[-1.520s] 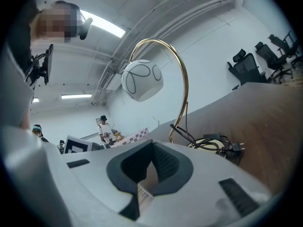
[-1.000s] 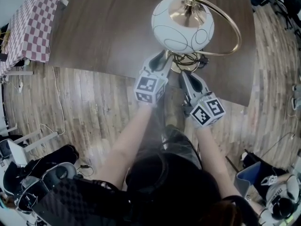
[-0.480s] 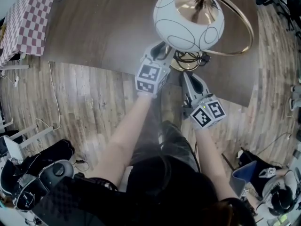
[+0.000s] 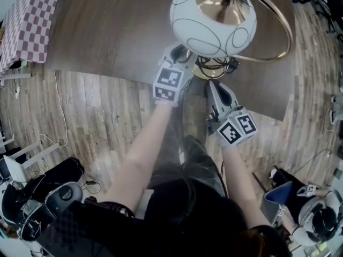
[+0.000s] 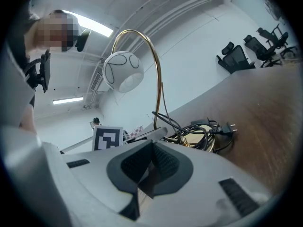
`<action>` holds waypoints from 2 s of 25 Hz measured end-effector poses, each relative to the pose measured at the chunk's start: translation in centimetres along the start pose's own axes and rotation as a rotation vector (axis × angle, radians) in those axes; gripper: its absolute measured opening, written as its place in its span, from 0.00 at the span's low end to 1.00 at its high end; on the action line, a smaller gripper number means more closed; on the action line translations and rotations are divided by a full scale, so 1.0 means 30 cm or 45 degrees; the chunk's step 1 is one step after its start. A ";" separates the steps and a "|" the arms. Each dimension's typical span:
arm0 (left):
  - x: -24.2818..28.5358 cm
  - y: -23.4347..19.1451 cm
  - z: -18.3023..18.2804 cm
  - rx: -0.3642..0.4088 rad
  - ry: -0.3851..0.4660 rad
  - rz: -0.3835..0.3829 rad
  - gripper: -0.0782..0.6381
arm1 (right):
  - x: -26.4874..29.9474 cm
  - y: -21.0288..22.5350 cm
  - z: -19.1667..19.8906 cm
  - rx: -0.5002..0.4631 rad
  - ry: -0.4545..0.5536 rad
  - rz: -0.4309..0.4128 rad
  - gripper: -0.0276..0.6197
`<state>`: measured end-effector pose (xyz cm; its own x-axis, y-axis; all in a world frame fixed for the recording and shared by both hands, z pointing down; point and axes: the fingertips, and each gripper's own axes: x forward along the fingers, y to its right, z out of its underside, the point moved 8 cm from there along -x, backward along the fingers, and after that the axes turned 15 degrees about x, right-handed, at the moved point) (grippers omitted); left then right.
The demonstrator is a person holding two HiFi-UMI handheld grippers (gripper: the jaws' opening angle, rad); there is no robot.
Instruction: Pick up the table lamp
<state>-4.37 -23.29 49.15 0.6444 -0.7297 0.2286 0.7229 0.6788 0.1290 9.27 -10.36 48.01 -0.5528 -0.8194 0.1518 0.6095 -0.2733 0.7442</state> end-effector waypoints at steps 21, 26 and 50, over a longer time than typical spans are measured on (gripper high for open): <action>0.023 0.011 -0.016 0.088 0.033 -0.050 0.15 | -0.062 -0.029 -0.116 -0.142 0.082 -0.007 0.05; 0.016 0.013 -0.010 0.074 0.035 -0.076 0.15 | -0.072 -0.060 -0.199 -0.246 0.136 -0.002 0.06; 0.018 0.010 -0.010 0.035 0.033 -0.096 0.15 | -0.084 -0.195 -0.524 -0.470 0.356 -0.077 0.26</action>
<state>-3.74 -23.50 49.02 0.5951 -0.7804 0.1919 0.7626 0.6237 0.1716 16.03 -14.62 33.04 -0.4501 -0.8869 -0.1036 0.7702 -0.4443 0.4575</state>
